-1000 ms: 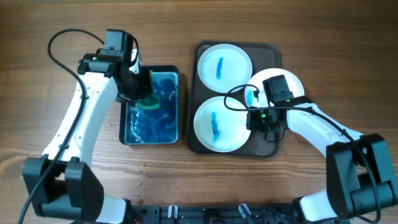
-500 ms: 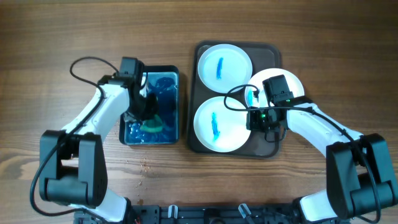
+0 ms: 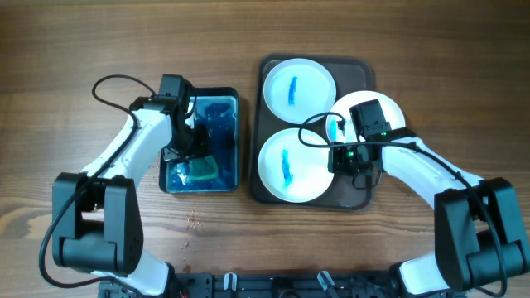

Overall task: Clean dirty plates on tray and stack at the side
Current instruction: 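Dip and rub the sponge in the blue water with the left gripper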

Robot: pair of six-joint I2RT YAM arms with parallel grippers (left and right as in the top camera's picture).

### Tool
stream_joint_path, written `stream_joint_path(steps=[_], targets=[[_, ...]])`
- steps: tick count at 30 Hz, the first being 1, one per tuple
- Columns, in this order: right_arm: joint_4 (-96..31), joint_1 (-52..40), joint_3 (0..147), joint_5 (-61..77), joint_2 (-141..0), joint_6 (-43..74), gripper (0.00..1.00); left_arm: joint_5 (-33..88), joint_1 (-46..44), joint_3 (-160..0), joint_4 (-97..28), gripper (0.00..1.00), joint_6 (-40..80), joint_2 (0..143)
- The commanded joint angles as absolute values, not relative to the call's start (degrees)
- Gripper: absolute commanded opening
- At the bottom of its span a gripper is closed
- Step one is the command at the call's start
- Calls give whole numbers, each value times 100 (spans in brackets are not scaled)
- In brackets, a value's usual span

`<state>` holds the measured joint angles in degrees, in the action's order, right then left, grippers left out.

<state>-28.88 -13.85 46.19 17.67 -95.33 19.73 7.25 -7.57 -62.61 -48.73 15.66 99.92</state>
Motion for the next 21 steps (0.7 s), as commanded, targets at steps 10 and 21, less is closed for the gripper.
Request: stream_joint_path(steps=[10, 21], targets=[[-3002, -1428, 4477, 1540, -9789, 2119, 5, 454, -805, -5870, -4473, 8, 1542, 10600], [-3002, -1428, 4477, 1540, -9789, 2119, 5, 696, -805, -7054, -5496, 4, 1538, 10064]])
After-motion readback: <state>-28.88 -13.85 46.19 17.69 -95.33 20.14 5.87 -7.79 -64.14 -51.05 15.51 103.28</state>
